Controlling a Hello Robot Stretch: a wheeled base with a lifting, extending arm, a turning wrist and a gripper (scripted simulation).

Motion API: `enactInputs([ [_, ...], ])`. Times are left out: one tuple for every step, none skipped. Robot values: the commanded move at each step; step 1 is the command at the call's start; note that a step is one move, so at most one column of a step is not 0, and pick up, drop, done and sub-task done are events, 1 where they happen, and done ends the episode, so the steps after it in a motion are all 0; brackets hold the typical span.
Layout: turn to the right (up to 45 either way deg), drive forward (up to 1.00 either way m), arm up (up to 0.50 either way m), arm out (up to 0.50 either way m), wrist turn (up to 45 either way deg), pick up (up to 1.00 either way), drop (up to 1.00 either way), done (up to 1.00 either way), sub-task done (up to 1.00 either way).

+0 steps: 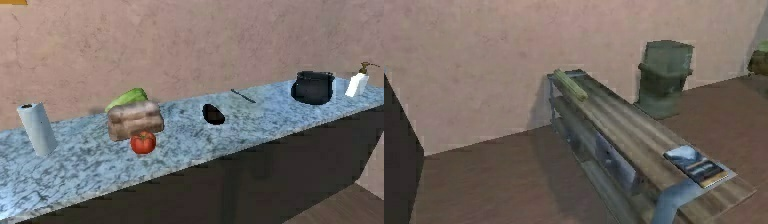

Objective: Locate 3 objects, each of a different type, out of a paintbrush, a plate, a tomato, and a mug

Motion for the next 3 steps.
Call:
enactInputs([
  [-12.0,0.00,0.00,0.00,0.0,0.00,0.00,0.00,0.00],
  [0.0,0.00,0.00,0.00,0.0,0.00,0.00,0.00,1.00],
  [12.0,0.00,0.00,0.00,0.0,0.00,0.00,0.00,0.00],
])
